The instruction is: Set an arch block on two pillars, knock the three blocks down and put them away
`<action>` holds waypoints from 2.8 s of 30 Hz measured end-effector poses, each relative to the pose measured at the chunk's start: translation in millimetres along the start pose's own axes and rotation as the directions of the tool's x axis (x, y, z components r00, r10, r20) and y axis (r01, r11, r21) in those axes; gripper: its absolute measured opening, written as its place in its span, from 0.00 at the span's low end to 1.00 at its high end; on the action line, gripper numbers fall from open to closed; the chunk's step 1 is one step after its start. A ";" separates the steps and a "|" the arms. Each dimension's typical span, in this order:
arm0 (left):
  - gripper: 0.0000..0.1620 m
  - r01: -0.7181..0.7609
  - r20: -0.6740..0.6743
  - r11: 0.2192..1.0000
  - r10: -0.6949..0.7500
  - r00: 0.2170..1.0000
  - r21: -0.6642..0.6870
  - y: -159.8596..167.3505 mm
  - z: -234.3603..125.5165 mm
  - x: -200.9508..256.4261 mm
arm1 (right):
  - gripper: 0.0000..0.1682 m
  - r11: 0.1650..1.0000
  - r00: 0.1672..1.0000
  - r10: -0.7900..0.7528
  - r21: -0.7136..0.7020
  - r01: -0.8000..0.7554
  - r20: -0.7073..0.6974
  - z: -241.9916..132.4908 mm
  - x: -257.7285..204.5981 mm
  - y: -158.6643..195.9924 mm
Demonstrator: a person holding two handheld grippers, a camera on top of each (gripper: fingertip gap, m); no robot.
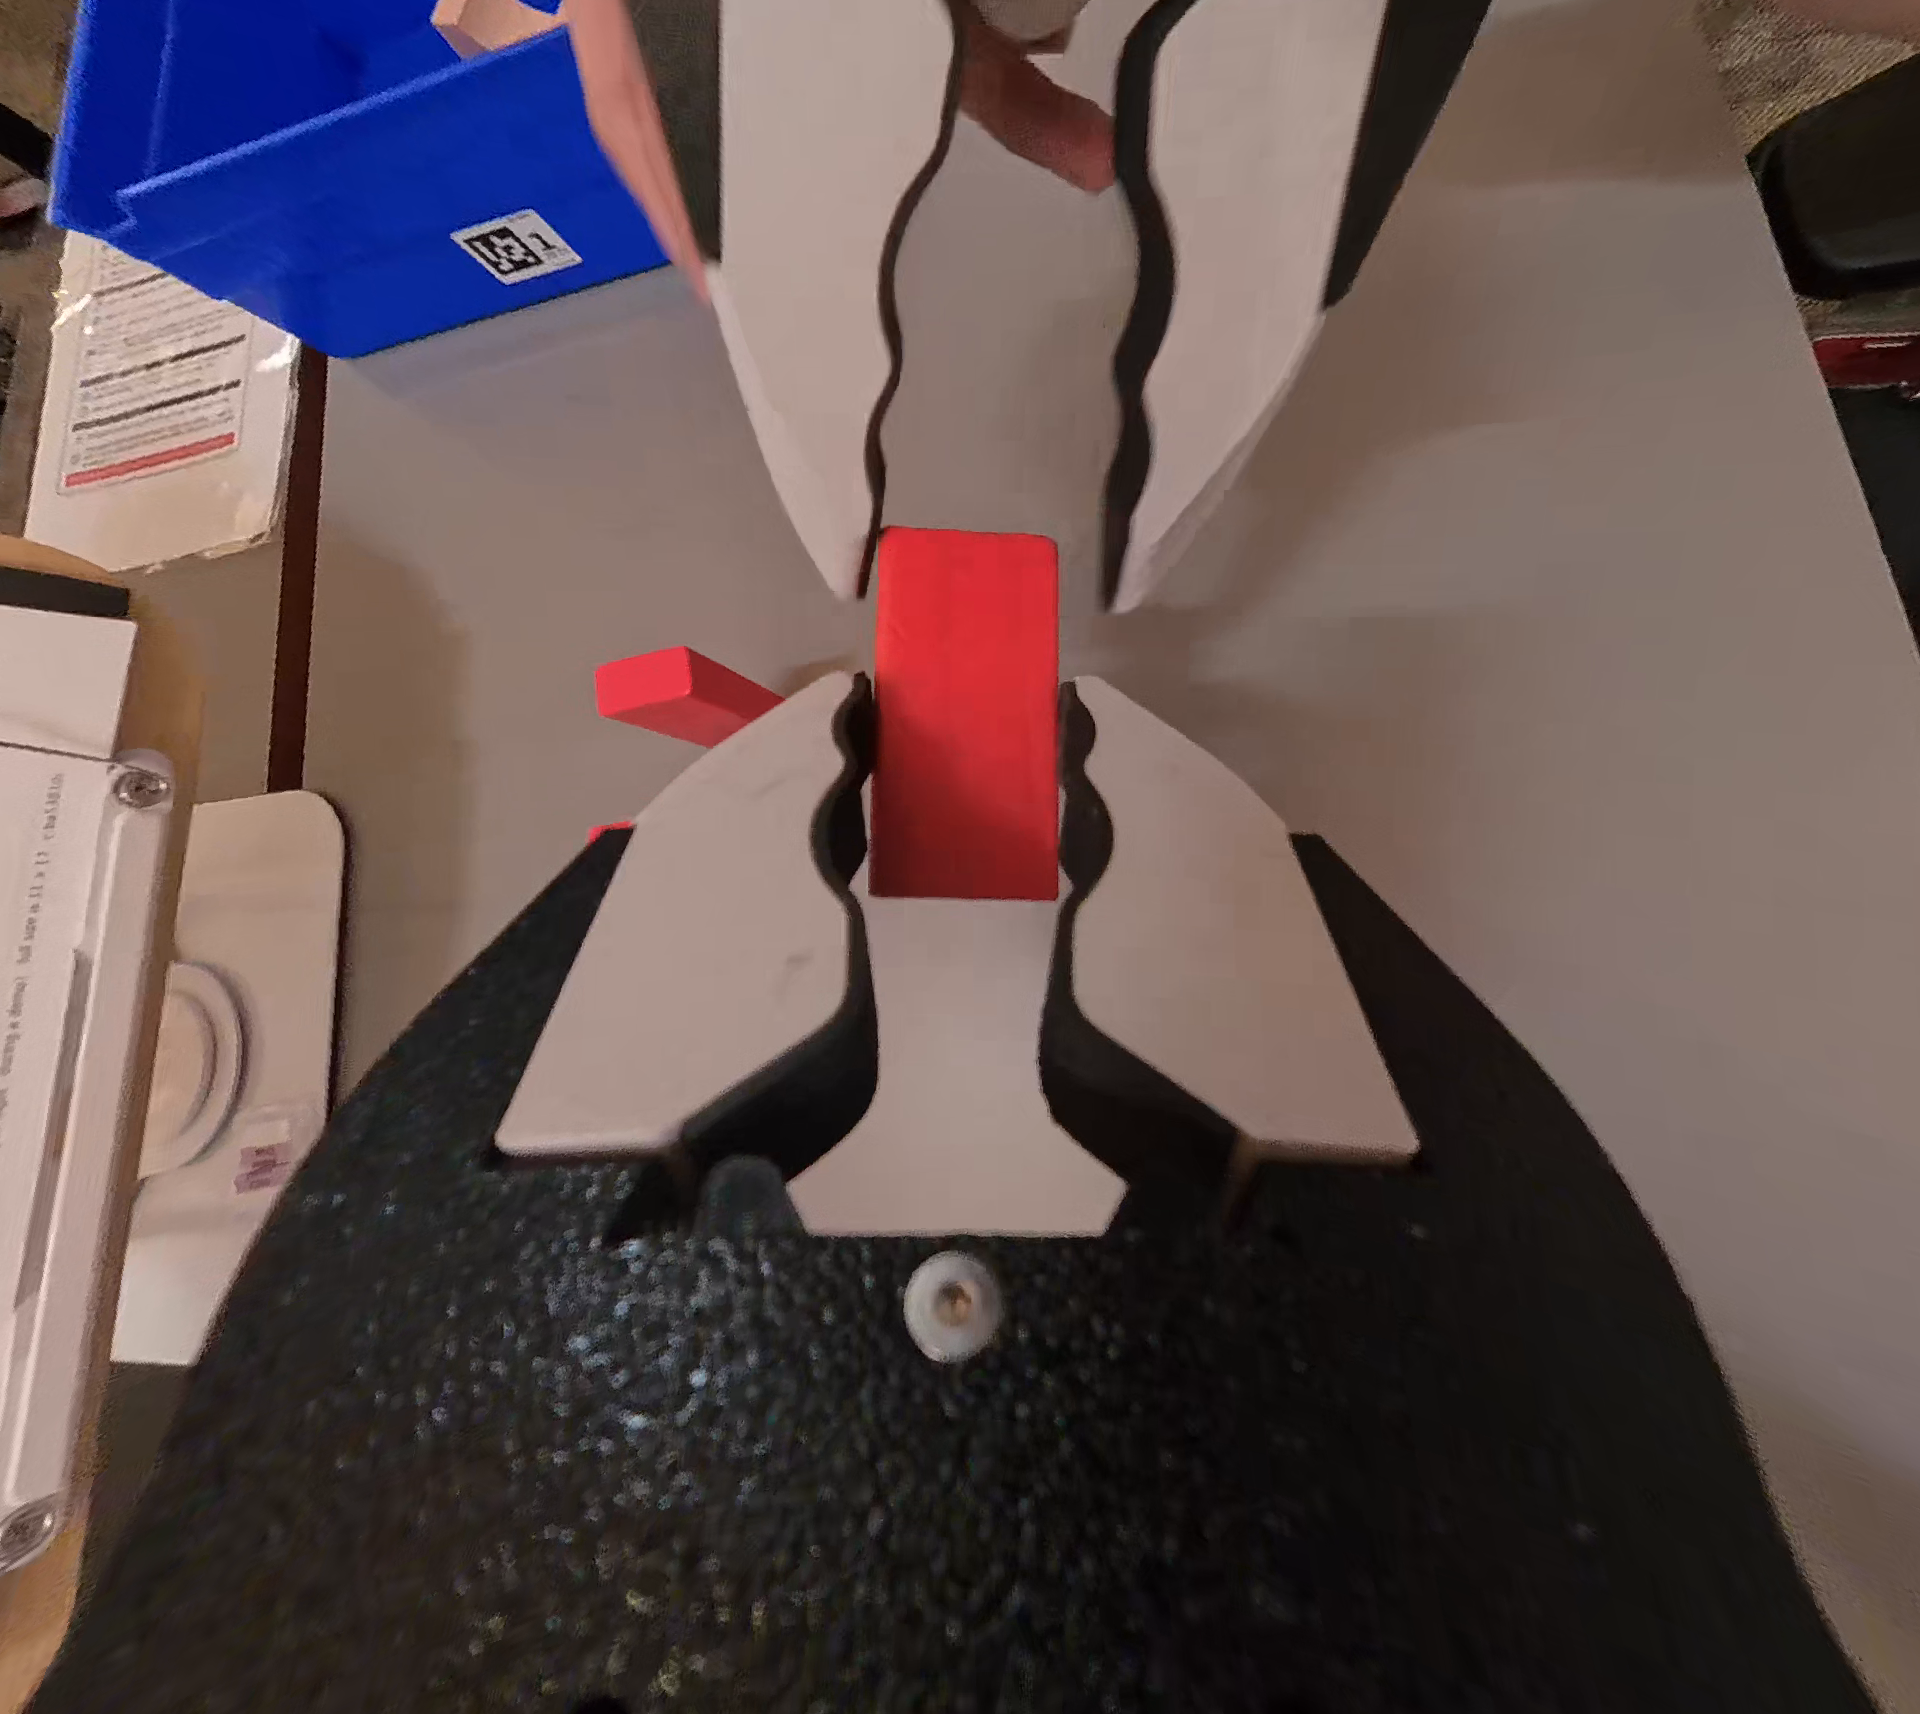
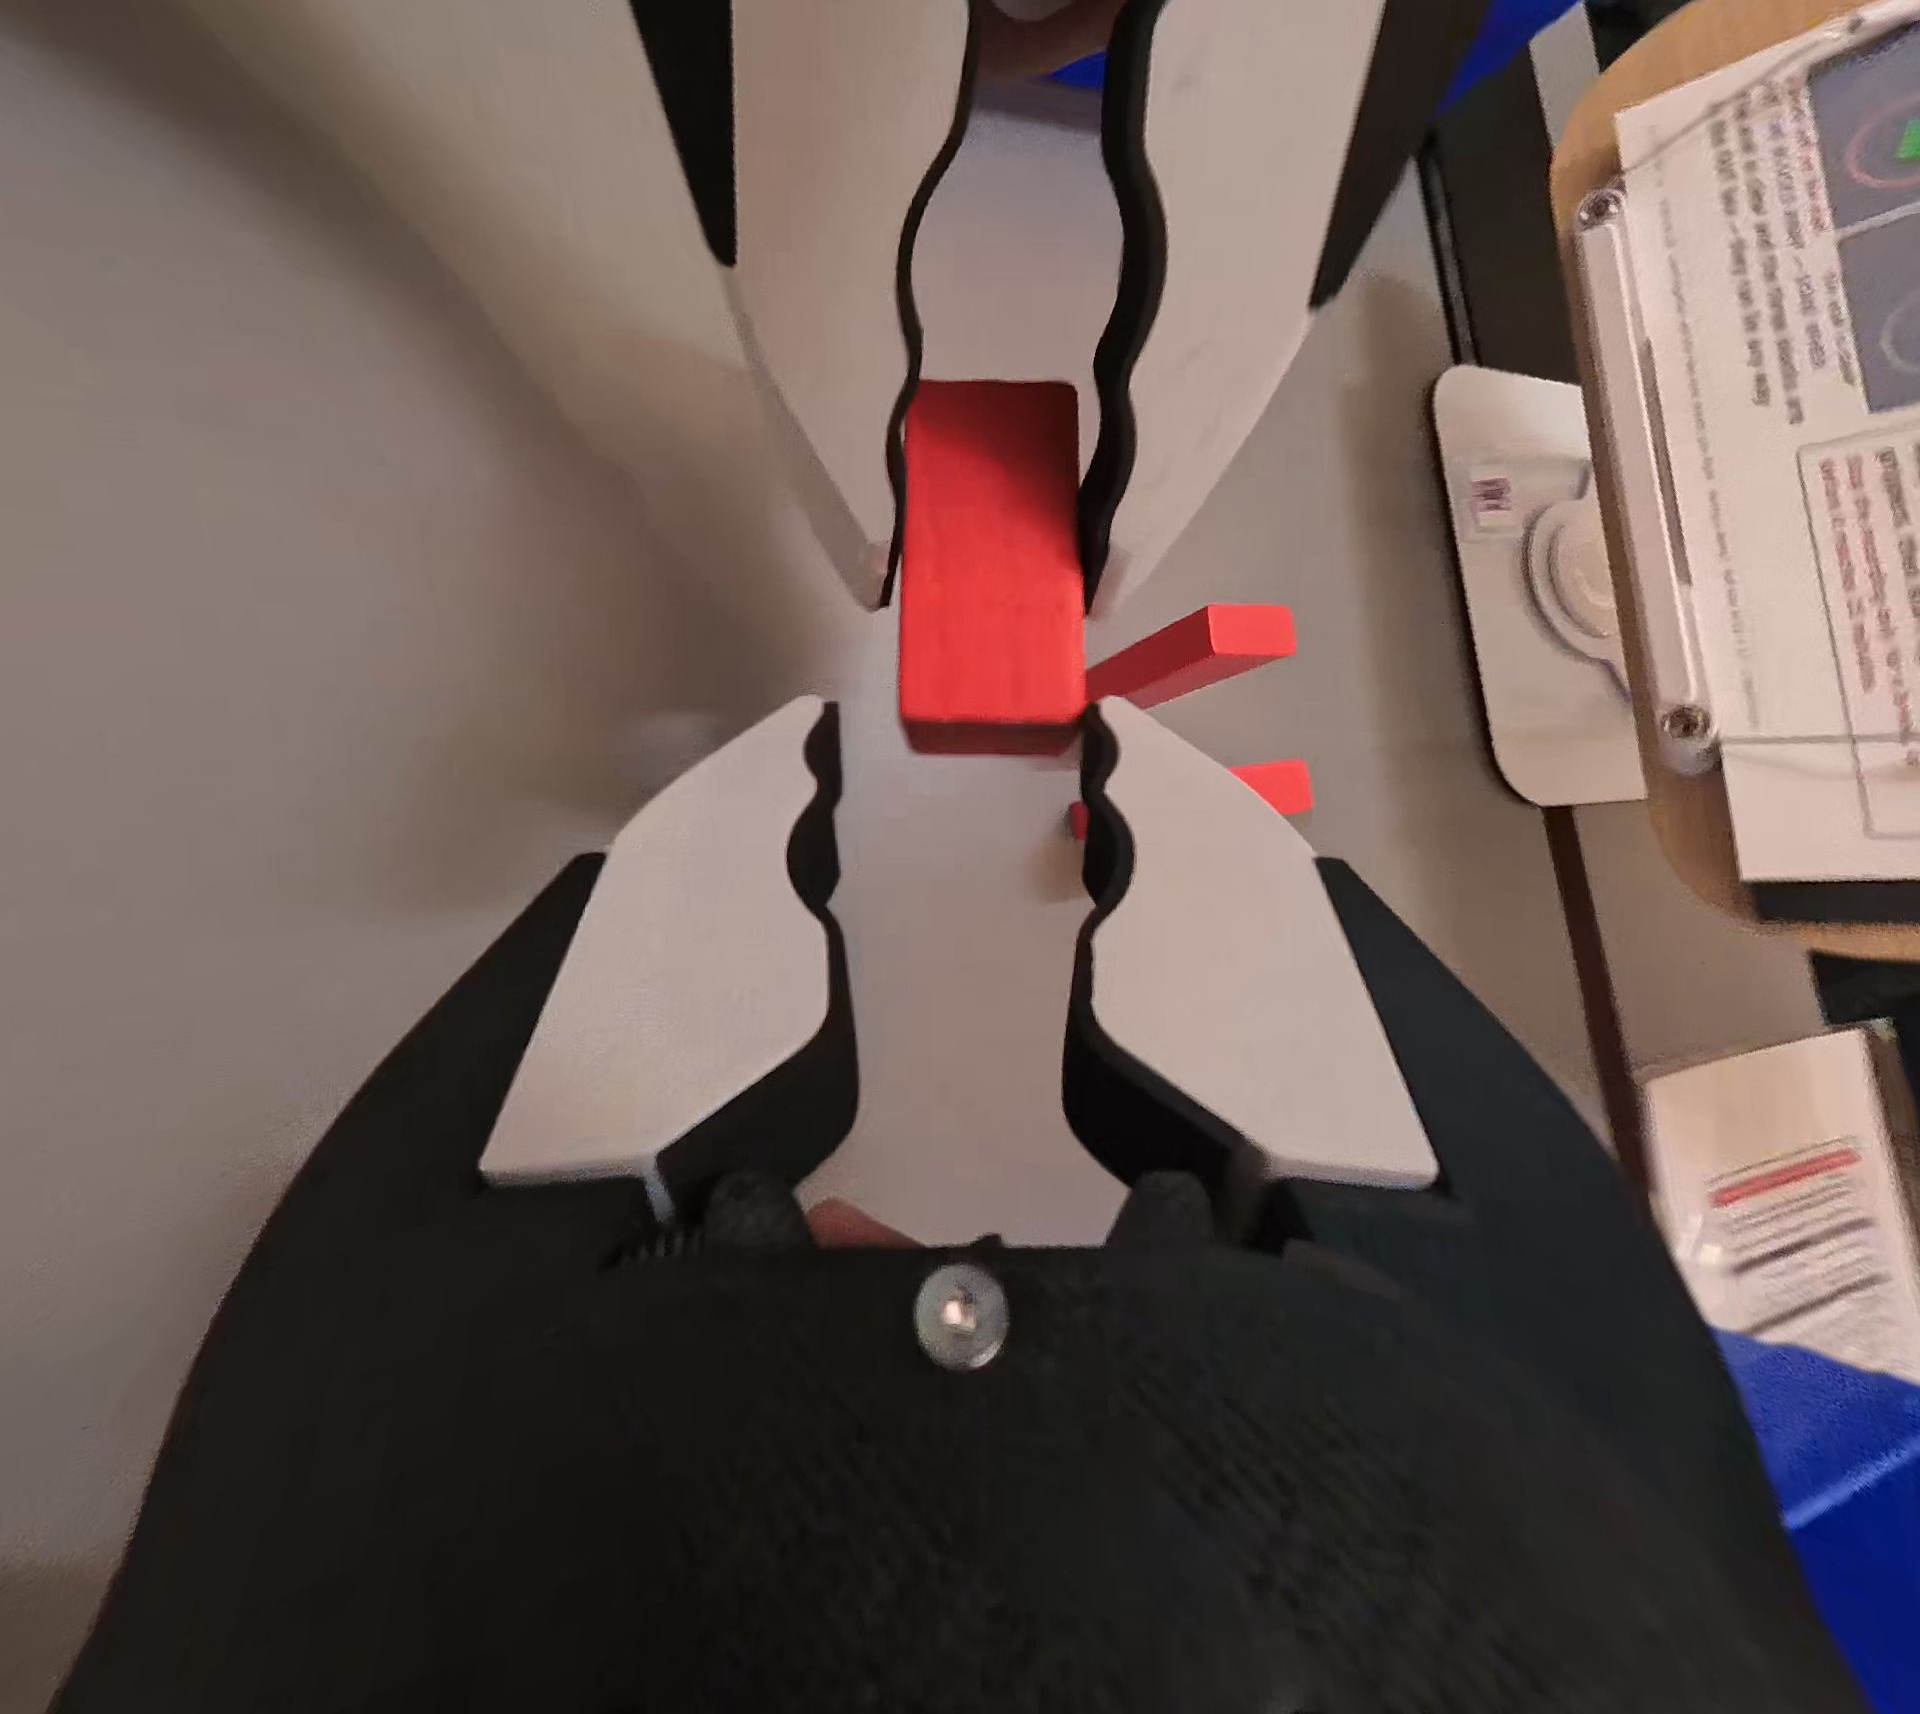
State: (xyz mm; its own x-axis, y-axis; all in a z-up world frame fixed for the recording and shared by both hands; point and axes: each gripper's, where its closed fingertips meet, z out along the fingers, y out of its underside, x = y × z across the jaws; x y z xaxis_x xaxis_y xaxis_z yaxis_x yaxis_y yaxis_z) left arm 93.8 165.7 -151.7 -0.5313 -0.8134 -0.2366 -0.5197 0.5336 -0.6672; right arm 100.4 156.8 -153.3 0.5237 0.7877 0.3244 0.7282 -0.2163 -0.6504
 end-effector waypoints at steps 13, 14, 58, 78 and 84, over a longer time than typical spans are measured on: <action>0.21 0.124 -0.041 0.992 -0.123 0.992 0.023 8.1 11.5 -83.6 | 0.57 0.789 0.880 0.439 0.547 -0.279 -0.184 -39.1 1.9 23.5; 0.21 0.133 -0.053 0.991 -0.131 0.990 0.031 8.3 15.5 -85.7 | 0.57 0.766 0.873 0.459 0.571 -0.295 -0.165 -39.8 -0.5 24.0; 0.22 0.158 -0.127 0.987 -0.159 0.979 -0.014 32.6 43.3 -85.5 | 0.54 0.726 0.856 0.502 0.598 -0.340 -0.123 -39.2 -7.4 36.5; 0.36 0.295 -0.051 0.938 -0.290 0.956 0.182 12.9 -5.6 -93.3 | 0.54 0.729 0.864 0.490 0.599 -0.332 -0.118 -34.9 -8.6 31.0; 0.35 0.289 -0.053 0.955 -0.286 0.957 0.071 32.4 20.4 -87.2 | 0.53 0.724 0.864 0.492 0.602 -0.338 -0.106 -32.2 -9.4 28.4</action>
State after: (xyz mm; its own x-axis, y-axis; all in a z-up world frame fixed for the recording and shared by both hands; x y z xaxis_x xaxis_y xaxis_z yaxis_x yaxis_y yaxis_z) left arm 136.9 249.2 -167.2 -0.3954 -0.9185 0.0020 -0.6020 0.2575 -0.7558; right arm 130.4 124.7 -152.8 0.8577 0.5131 0.0336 0.0840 -0.0753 -0.9936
